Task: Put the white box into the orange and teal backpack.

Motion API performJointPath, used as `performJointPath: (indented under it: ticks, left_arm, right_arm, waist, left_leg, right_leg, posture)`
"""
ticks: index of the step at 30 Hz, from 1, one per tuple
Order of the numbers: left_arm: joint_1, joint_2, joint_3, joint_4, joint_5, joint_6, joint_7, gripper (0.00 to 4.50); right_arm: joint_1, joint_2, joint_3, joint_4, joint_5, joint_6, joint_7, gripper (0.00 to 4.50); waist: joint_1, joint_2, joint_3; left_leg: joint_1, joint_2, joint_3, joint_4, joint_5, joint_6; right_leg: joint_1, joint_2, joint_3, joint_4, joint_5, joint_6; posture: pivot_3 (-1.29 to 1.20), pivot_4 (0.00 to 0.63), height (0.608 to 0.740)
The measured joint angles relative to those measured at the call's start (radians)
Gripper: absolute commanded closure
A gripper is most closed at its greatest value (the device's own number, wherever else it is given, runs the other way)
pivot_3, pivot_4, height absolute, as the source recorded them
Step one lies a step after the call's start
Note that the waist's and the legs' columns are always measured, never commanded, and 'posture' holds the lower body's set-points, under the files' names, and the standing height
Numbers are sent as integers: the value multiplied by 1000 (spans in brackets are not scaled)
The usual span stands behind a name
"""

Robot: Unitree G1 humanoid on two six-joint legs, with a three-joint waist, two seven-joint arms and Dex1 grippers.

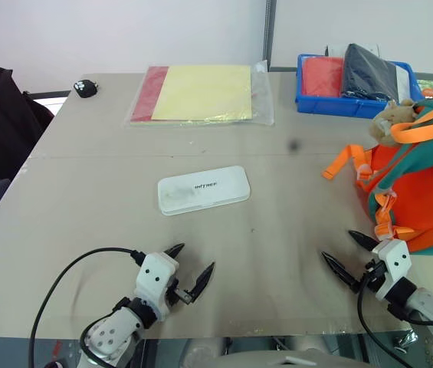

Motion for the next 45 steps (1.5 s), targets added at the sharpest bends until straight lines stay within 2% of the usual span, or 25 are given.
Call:
performJointPath:
  ticks: [16,27,30,37,38,39,40,43,44,45]
  left_arm:
    - [5,-1,1,0,-29,0,-8,0]
    - [3,-2,1,0,-30,8,-8,0]
    - [2,-18,7,0,-60,21,-1,0]
    - [3,-24,28,0,-88,20,-5,0]
    - [5,-24,28,0,-88,18,-8,0]
    - [7,-24,27,0,-88,17,-11,0]
    - [8,-24,26,0,-88,16,-13,491]
    - [13,-28,26,0,-100,16,-19,1779]
    - [16,-27,27,0,-109,20,-21,1173]
    - [18,-26,26,0,-116,22,-24,1075]
  right_arm:
    - [-26,3,1,15,-2,-3,17,71]
    - [-22,15,6,15,-2,-1,15,71]
    - [-22,20,6,15,0,0,15,878]
    - [-22,26,6,15,5,0,17,4182]
    - [-23,26,7,15,3,1,17,4456]
    - [-25,26,9,15,0,0,16,4456]
    - [-27,26,10,15,-4,1,12,4500]
    - [-25,26,9,6,32,26,23,3569]
    - [-24,26,9,6,40,26,27,3219]
    - [-24,26,9,6,42,26,29,2576]
  waist:
    - [-1,0,0]
    - [-1,-1,0]
    - [-1,-1,0]
    - [-1,-1,0]
    - [-1,-1,0]
    - [-1,-1,0]
    - [-1,-1,0]
    - [-1,-1,1]
    - [-1,-1,1]
    - [-1,-1,1]
  left_leg:
    - [0,0,0,5,0,0]
    - [1,0,1,16,0,1]
    - [2,0,1,16,0,1]
    - [2,0,1,16,0,1]
    - [2,0,1,16,0,1]
    - [2,0,1,16,0,1]
    - [2,0,1,16,0,1]
    - [2,0,1,16,0,1]
    - [2,0,1,16,0,1]
    - [2,0,1,16,0,1]
  right_leg:
    - [1,1,0,5,0,0]
    - [1,1,1,16,0,0]
    - [1,1,2,18,0,0]
    - [1,2,2,17,0,0]
    - [1,2,2,17,0,0]
    - [1,2,2,18,0,0]
    - [1,2,2,18,0,0]
    - [1,2,2,18,0,0]
    - [1,2,2,18,0,0]
    - [1,2,2,18,0,0]
  posture:
    - [0,150,740]
    - [0,150,740]
    - [0,150,740]
    - [0,150,740]
    - [0,150,740]
    - [0,150,740]
    - [0,150,740]
    - [0,150,740]
    - [0,150,740]
    - [0,150,740]
